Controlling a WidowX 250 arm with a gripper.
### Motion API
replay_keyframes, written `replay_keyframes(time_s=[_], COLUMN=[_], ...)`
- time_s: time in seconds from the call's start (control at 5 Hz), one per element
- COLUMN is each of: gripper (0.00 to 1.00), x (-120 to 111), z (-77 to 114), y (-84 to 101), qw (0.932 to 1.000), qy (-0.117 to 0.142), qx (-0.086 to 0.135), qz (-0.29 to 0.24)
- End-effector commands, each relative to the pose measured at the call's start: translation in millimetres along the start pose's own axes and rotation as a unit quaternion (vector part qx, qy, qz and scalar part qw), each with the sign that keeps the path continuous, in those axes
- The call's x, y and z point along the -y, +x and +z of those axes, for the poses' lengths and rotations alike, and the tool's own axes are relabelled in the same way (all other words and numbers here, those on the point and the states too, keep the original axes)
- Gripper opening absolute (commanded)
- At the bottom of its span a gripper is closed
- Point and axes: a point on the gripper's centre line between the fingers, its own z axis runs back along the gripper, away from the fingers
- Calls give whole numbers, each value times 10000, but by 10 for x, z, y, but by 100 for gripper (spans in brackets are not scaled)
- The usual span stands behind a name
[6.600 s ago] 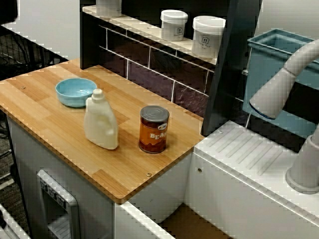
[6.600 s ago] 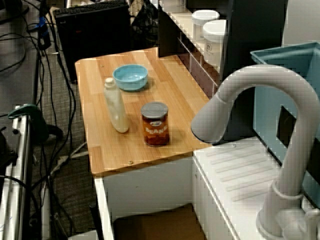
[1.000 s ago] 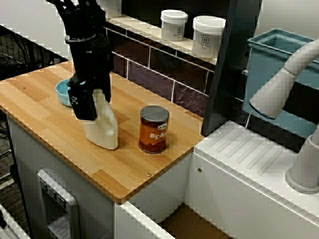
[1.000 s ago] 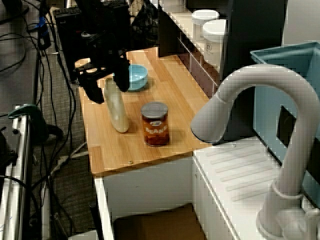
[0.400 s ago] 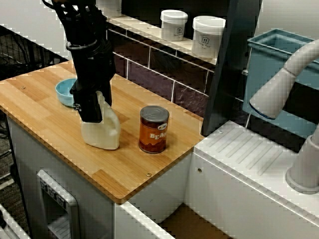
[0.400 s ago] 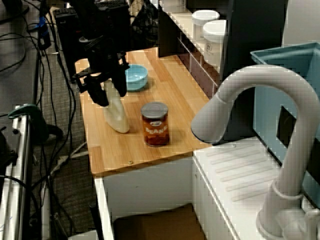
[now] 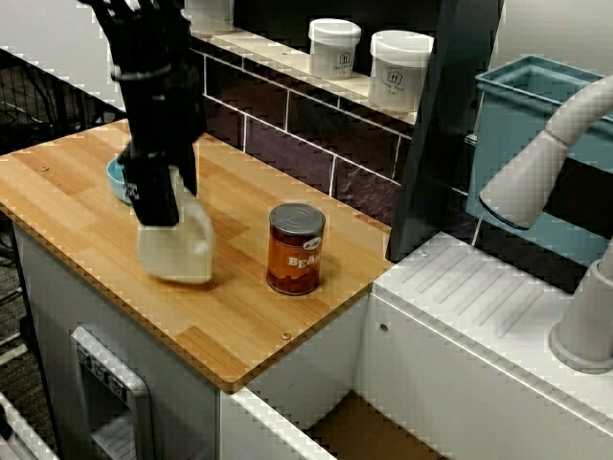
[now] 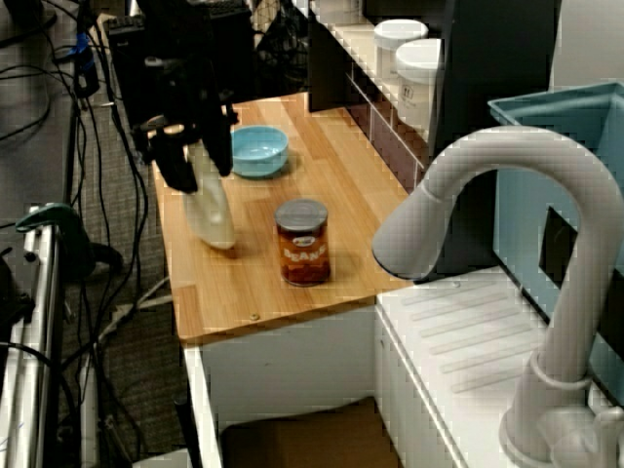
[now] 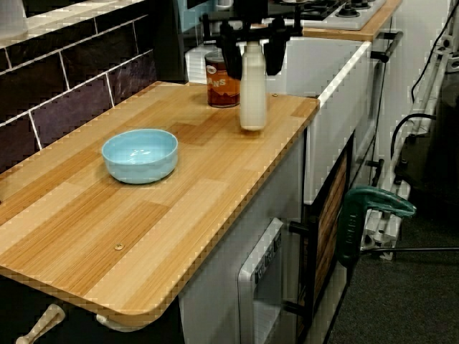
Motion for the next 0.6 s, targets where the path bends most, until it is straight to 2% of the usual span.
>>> replay_keyframes(time_s=[0.0, 0.2, 0.4], gripper=[0, 0, 0], x=[-32, -78, -138], z=[441, 568, 696], y=[102, 157, 243], qw=[9994, 9987, 9952], qy=[162, 173, 591], qx=[274, 342, 318], qz=[132, 341, 713])
